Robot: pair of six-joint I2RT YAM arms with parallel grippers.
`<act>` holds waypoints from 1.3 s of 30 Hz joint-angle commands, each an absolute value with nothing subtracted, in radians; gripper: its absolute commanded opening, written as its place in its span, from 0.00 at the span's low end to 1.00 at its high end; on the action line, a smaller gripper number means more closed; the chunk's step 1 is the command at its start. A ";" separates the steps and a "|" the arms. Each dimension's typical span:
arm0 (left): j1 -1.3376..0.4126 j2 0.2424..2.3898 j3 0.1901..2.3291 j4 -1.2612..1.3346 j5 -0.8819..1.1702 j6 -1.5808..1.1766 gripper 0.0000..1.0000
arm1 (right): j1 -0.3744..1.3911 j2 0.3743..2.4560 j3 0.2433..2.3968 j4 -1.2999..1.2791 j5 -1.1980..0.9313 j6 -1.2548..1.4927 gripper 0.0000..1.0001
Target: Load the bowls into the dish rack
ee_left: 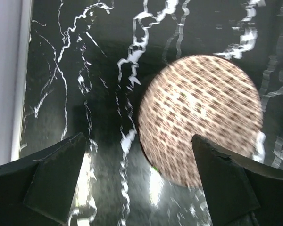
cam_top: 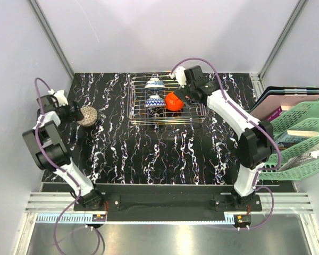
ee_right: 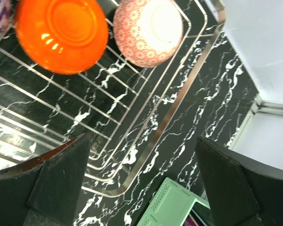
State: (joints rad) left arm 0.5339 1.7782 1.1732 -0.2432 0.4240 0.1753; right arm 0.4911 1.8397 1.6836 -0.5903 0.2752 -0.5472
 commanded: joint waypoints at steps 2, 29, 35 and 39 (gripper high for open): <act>0.483 1.838 1.244 -0.189 0.285 0.198 0.99 | 0.500 1.756 1.741 -0.637 0.186 -0.483 1.00; 0.405 1.922 1.310 -0.255 0.189 0.235 0.21 | 0.500 1.664 1.726 -0.676 -0.024 -0.382 1.00; 0.380 1.927 1.325 -0.281 0.183 0.245 0.00 | 0.502 1.643 1.738 -0.689 -0.071 -0.354 1.00; 0.373 1.928 1.324 -0.304 0.204 0.259 0.00 | 0.502 1.629 1.741 -0.693 -0.103 -0.334 1.00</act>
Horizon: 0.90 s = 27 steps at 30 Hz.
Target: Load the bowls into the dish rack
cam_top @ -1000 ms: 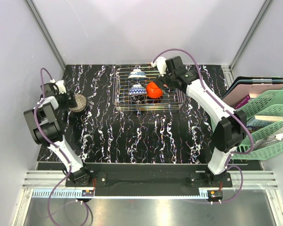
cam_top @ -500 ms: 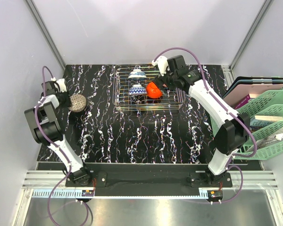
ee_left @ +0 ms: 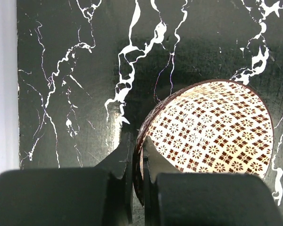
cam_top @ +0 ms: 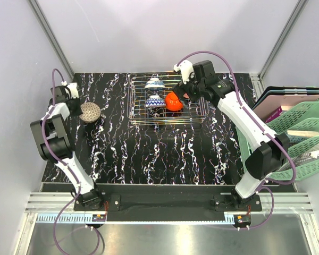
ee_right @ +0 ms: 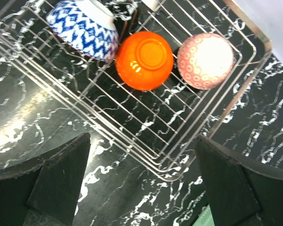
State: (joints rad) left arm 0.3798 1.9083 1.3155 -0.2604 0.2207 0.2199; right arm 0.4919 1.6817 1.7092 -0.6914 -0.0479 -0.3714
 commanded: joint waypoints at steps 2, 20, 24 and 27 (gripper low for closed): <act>0.373 1.915 1.322 -0.325 0.251 0.267 0.00 | 0.502 1.628 1.741 -0.693 -0.121 -0.322 1.00; 0.287 1.574 1.319 -0.465 0.859 0.201 0.00 | 0.499 1.779 1.845 -0.632 -0.815 0.047 1.00; 0.191 1.511 1.286 -0.443 0.932 0.206 0.00 | 0.499 1.839 1.830 -0.533 -0.957 0.185 1.00; 0.129 1.456 1.244 -0.382 0.965 0.173 0.00 | 0.499 1.878 1.796 -0.430 -1.051 0.287 1.00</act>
